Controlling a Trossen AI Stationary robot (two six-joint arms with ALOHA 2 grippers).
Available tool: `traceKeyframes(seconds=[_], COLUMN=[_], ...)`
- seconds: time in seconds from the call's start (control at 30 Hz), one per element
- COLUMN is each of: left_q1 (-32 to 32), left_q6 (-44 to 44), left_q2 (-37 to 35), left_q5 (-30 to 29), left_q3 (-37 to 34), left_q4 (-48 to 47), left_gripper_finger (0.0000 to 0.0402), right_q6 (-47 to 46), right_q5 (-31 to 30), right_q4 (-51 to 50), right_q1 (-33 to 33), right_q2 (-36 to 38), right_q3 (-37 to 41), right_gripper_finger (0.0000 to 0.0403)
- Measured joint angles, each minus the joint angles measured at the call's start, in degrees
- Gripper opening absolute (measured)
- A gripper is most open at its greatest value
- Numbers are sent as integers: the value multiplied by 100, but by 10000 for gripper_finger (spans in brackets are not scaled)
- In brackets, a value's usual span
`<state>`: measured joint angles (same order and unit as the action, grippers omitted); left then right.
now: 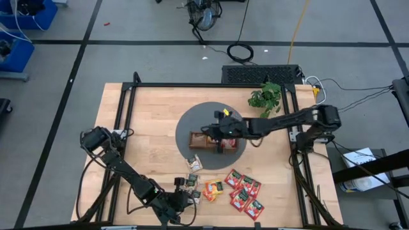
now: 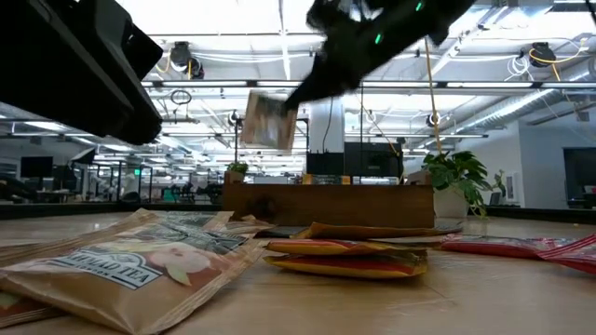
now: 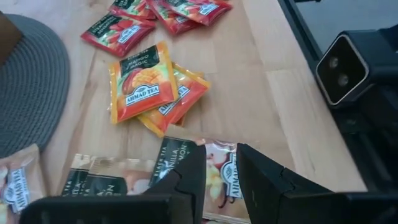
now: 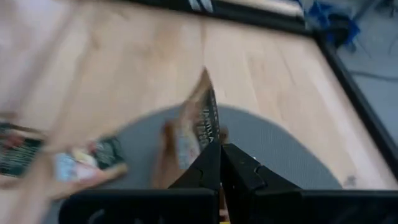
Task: Pick & Place Tea
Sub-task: Put the brown tea bag into the left section of the wooden organizer
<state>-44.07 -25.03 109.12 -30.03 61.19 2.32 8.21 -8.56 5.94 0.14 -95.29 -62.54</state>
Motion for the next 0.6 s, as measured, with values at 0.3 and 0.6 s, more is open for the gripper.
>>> traceKeyframes(seconds=[0.3,0.6], left_q1=[15,15], left_q6=[156,194], left_q2=[0,-2], left_q5=[-3,-3], left_q3=[0,4], left_q4=[-94,-139], left_gripper_finger=[93,93], right_q6=[-5,-7], right_q5=[-194,-164], right_q4=[331,35], right_q1=[-218,-236], right_q2=[-638,-793], right_q3=[2,2], right_gripper_finger=[0,0])
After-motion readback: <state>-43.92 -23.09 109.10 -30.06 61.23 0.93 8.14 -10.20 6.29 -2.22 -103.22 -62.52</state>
